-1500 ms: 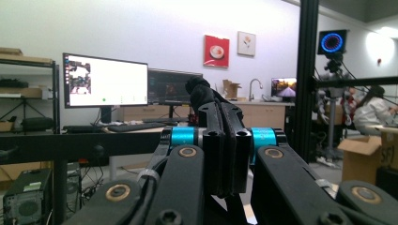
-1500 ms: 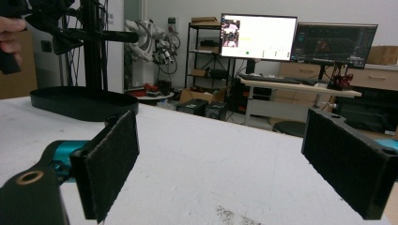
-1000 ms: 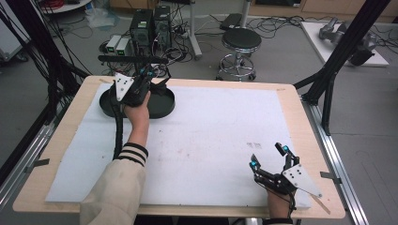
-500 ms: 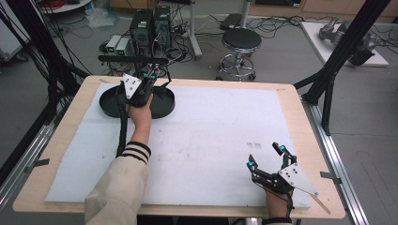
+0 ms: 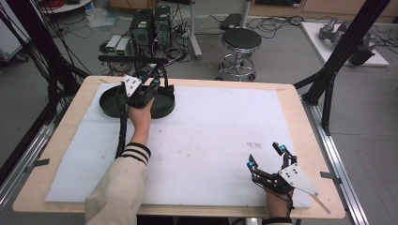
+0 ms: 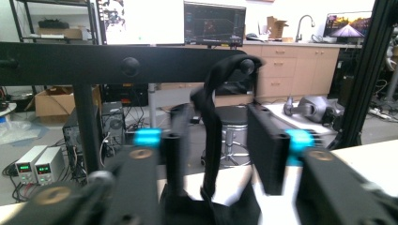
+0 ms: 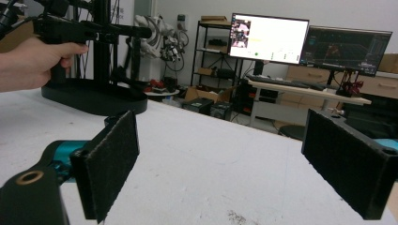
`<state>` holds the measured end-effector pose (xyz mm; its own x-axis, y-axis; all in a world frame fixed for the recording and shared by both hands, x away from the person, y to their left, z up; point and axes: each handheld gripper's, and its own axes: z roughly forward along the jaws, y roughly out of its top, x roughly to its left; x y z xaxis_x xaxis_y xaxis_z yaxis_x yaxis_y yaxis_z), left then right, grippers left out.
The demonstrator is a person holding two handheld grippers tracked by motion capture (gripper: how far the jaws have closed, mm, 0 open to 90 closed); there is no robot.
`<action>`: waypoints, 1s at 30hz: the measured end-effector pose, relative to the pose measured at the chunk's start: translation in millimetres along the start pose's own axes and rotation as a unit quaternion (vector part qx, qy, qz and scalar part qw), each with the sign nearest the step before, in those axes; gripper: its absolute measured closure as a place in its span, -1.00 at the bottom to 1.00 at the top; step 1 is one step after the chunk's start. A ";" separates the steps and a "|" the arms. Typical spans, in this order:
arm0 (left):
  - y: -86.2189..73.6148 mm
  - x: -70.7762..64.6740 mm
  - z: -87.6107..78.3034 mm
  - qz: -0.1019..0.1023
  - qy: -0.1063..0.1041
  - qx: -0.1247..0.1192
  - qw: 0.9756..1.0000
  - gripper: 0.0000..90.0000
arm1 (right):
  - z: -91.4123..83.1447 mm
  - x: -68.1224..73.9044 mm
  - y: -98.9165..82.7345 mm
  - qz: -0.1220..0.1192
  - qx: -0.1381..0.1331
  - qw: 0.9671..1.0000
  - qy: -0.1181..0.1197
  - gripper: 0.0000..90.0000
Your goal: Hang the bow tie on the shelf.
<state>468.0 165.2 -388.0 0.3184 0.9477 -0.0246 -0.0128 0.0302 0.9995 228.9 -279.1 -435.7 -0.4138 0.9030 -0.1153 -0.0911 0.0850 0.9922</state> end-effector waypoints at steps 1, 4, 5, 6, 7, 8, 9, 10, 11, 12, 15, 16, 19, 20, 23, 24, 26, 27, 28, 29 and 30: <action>1.0 -1.0 -1.2 -0.003 -0.001 0.003 1.000 0.03 | -0.2 -0.3 -0.1 -0.001 0.000 1.000 -0.001 -0.76; 2.1 -3.4 -8.7 -0.003 -0.011 0.009 1.000 -0.24 | -0.9 -0.6 -0.4 -0.002 0.001 1.000 -0.002 -0.76; 2.4 -4.4 -12.6 0.000 -0.014 0.006 1.000 -0.28 | -0.9 -0.7 -0.6 -0.002 0.001 1.000 -0.003 -0.76; 2.8 -5.5 -16.6 0.002 -0.014 0.003 1.000 -0.33 | -1.1 -1.1 -1.0 -0.002 0.002 1.000 -0.005 -0.76; 3.4 -6.2 -21.2 0.005 -0.014 0.002 1.000 -0.35 | -1.2 -1.5 -1.8 -0.003 0.003 1.000 -0.007 -0.76; 4.2 -6.2 -26.3 0.006 -0.014 -0.001 1.000 -0.37 | -1.1 -2.4 -2.5 -0.005 0.003 1.000 -0.008 -0.76; 5.0 -6.2 -31.4 0.006 -0.013 -0.005 1.000 -0.39 | -1.4 -2.8 -3.1 -0.003 0.005 1.000 -0.010 -0.76; 6.7 -5.8 -37.2 0.006 -0.010 -0.004 1.000 -0.43 | -2.0 -3.2 -3.5 -0.002 0.005 1.000 -0.012 -0.76; 8.1 -5.0 -43.2 0.004 -0.010 -0.007 1.000 -0.48 | -2.4 -3.9 -3.7 -0.003 0.003 1.000 -0.014 -0.76; 9.6 -3.8 -49.7 0.002 -0.014 -0.007 1.000 -0.50 | -2.5 -5.1 -3.6 -0.007 0.001 1.000 -0.017 -0.76; 14.4 -0.2 -71.0 0.013 -0.015 -0.010 1.000 -0.53 | -2.6 -5.6 -4.4 -0.002 0.003 1.000 -0.025 -0.76; 15.7 0.9 -76.9 0.014 -0.014 -0.013 1.000 -0.54 | -2.4 -6.2 -5.1 -0.002 0.005 1.000 -0.028 -0.76; 22.7 7.8 -104.4 0.014 -0.018 -0.023 0.999 -0.58 | -2.4 -8.1 -6.6 -0.003 0.012 0.999 -0.039 -0.76; 25.4 10.5 -112.8 0.018 -0.019 -0.020 0.999 -0.60 | -3.1 -8.9 -6.7 0.000 0.013 0.999 -0.042 -0.76; 31.2 20.3 -138.2 0.028 -0.020 -0.024 0.999 -0.61 | -6.5 -12.0 -5.8 0.008 0.007 0.999 -0.049 -0.76; 32.5 24.6 -146.7 0.024 -0.021 -0.025 0.999 -0.62 | -7.8 -13.2 -5.2 0.011 0.006 0.999 -0.052 -0.76; 34.5 33.2 -163.3 0.016 -0.020 -0.027 0.999 -0.63 | -10.7 -15.6 -4.6 0.016 0.003 0.998 -0.060 -0.76; 35.1 36.8 -171.2 0.017 -0.015 -0.028 0.999 -0.63 | -11.9 -17.3 -4.5 0.018 -0.001 0.998 -0.065 -0.76; 35.6 40.2 -179.3 0.022 -0.011 -0.029 0.999 -0.64 | -13.2 -18.4 -4.6 0.022 0.000 0.997 -0.069 -0.76; 35.6 43.2 -187.0 0.027 -0.008 -0.032 0.999 -0.64 | -14.0 -19.6 -4.7 0.026 0.004 0.997 -0.075 -0.76; 35.2 46.0 -194.2 0.032 -0.006 -0.033 0.999 -0.64 | -14.6 -21.0 -4.8 0.030 0.008 0.996 -0.078 -0.76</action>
<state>298.2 271.5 -358.1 0.3258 0.9446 0.0406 -0.0962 -0.0096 0.9953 224.8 -304.6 -438.7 -0.2713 0.9613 -0.0482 -0.0552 0.0344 0.9979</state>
